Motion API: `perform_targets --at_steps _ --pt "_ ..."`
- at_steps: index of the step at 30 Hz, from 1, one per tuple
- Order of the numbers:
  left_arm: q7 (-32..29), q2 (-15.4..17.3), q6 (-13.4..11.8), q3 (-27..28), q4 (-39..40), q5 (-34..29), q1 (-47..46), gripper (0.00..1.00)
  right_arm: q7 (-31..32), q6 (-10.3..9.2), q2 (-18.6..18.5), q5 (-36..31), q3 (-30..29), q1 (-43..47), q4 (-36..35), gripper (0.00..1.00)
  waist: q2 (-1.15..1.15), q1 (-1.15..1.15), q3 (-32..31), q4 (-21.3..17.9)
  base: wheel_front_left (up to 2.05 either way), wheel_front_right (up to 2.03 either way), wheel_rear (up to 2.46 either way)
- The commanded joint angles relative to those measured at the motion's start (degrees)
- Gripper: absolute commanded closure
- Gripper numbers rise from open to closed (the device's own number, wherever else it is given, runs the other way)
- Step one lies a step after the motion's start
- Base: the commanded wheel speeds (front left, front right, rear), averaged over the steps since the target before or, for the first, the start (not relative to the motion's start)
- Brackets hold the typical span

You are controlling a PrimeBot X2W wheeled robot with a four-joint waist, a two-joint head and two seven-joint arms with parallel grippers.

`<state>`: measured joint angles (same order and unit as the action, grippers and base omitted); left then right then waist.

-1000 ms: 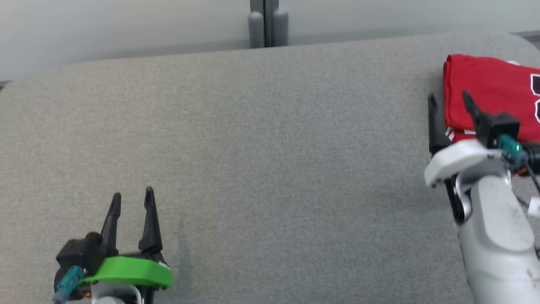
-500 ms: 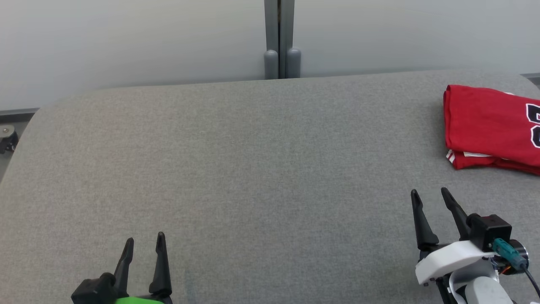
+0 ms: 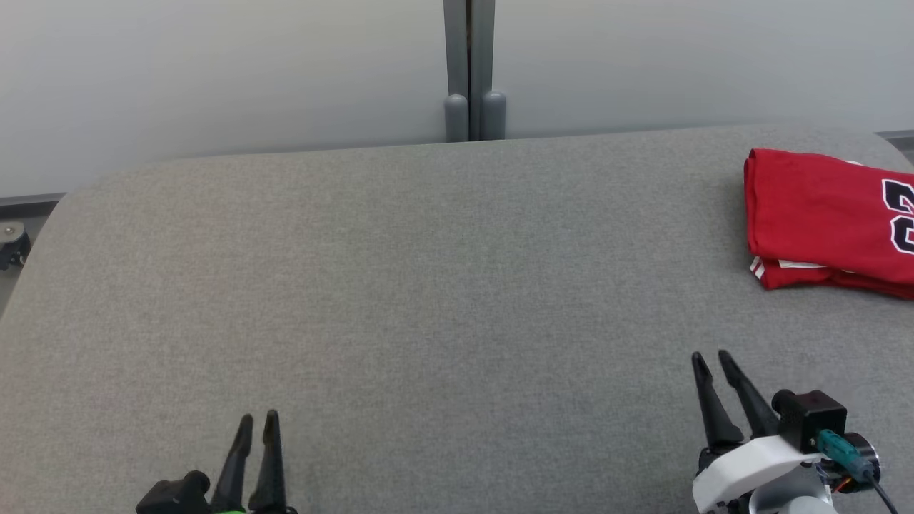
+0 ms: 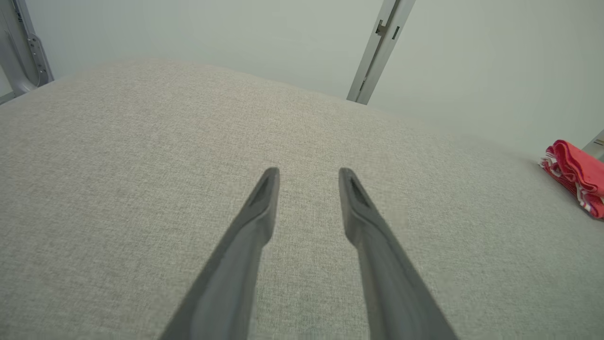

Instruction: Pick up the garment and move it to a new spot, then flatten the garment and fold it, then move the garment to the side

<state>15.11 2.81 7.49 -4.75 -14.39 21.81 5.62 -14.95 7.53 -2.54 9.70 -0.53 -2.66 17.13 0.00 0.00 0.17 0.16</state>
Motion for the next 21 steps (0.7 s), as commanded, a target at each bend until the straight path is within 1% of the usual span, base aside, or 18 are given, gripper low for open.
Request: perform_targets --at_steps 1,21 --pt "-0.03 -0.03 0.0 -0.05 -0.38 0.18 0.0 1.0 0.13 0.0 0.08 0.17 -0.05 0.07 0.41 1.0 0.0 0.0 0.0 0.0 0.0 0.0 0.0" --pt "-4.35 1.01 -0.52 1.55 0.27 18.79 -3.0 1.0 5.49 -0.01 0.0 20.67 -1.63 -1.08 -0.23 1.0 0.0 0.0 -0.03 -0.03 0.0 0.0 0.0"
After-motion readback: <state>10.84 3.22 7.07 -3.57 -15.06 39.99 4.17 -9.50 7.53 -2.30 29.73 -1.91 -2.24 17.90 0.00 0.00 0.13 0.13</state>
